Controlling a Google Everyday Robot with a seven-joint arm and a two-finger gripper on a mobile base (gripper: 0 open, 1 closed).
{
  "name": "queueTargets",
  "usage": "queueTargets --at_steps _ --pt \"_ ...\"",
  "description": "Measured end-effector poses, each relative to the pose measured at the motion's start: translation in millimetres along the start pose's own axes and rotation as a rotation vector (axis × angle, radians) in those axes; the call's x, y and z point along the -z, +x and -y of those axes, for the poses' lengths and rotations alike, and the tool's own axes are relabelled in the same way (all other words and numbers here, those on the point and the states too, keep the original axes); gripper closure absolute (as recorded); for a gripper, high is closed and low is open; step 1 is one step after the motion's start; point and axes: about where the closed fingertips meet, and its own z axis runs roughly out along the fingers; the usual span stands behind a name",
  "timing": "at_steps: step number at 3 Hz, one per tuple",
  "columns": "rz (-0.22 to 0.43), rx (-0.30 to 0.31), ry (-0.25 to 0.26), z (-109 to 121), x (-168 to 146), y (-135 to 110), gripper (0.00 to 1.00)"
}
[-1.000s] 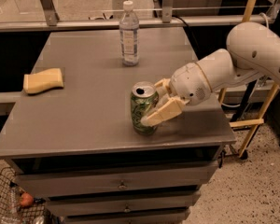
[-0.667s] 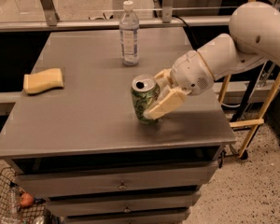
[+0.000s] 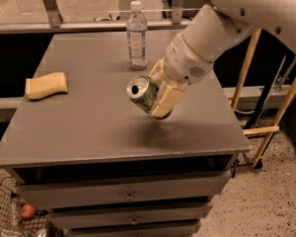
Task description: Knock green can over
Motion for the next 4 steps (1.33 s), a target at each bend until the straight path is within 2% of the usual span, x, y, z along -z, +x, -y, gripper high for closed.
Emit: queueTargets --at_steps 1,2,3,4 --pt "-0.201 0.074 -0.008 -8.7 -23.3 -7.4 1.00" --pt "-0.472 0.143 -0.044 -24.5 -58.4 14.9 1.00" --pt "-0.528 0.155 -0.048 -24.6 -59.9 20.8 1.00" --pt "-0.528 0.155 -0.048 -24.6 -59.7 20.6 0.82"
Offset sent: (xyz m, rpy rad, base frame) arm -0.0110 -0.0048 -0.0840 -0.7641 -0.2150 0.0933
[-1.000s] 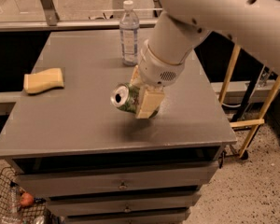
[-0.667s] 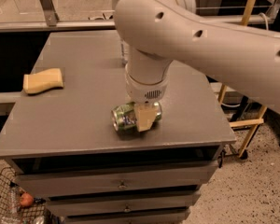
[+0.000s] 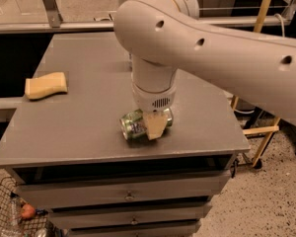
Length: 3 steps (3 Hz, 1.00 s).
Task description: Knock green can over
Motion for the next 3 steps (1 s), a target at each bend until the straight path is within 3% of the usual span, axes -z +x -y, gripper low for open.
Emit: queueTargets --at_steps 3 --pt "-0.003 -0.001 0.004 -1.6 1.0 0.9 0.12"
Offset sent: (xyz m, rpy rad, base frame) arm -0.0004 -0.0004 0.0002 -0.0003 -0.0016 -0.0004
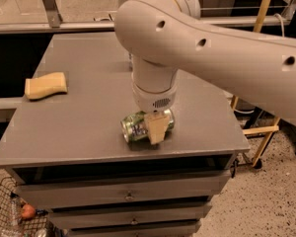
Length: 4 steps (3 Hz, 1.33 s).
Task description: Knock green can over
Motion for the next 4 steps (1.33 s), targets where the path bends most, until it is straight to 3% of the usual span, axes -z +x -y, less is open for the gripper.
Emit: queueTargets --at_steps 1,2,4 --pt "-0.005 -0.008 -0.001 -0.6 1.6 1.2 0.00" --pt "-0.019 -0.036 -0.008 -1.0 6.6 4.8 0.00" --pt "-0.032 -0.098 0.052 -9.3 51.3 34.5 0.00"
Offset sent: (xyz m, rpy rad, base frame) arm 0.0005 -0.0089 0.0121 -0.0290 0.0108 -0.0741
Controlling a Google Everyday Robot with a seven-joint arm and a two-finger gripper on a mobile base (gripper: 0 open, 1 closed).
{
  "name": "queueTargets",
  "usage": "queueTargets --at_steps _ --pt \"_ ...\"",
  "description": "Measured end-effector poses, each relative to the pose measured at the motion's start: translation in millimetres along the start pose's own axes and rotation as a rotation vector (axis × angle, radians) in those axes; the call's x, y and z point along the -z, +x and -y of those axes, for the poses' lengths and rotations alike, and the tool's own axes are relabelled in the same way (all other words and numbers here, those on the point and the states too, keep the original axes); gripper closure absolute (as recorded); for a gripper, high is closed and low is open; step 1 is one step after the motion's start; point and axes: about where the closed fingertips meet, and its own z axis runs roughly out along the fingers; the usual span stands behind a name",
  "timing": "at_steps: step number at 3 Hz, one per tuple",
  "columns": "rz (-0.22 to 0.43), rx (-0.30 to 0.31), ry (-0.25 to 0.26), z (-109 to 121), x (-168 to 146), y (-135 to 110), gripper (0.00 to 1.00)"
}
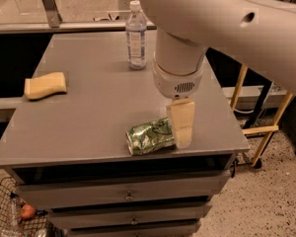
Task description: Knock green can over
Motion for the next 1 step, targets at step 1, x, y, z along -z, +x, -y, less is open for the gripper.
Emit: queueTargets --at_steps 1 --pt "0.020 -0.021 0.023 -3.2 14.8 17.1 0.00"
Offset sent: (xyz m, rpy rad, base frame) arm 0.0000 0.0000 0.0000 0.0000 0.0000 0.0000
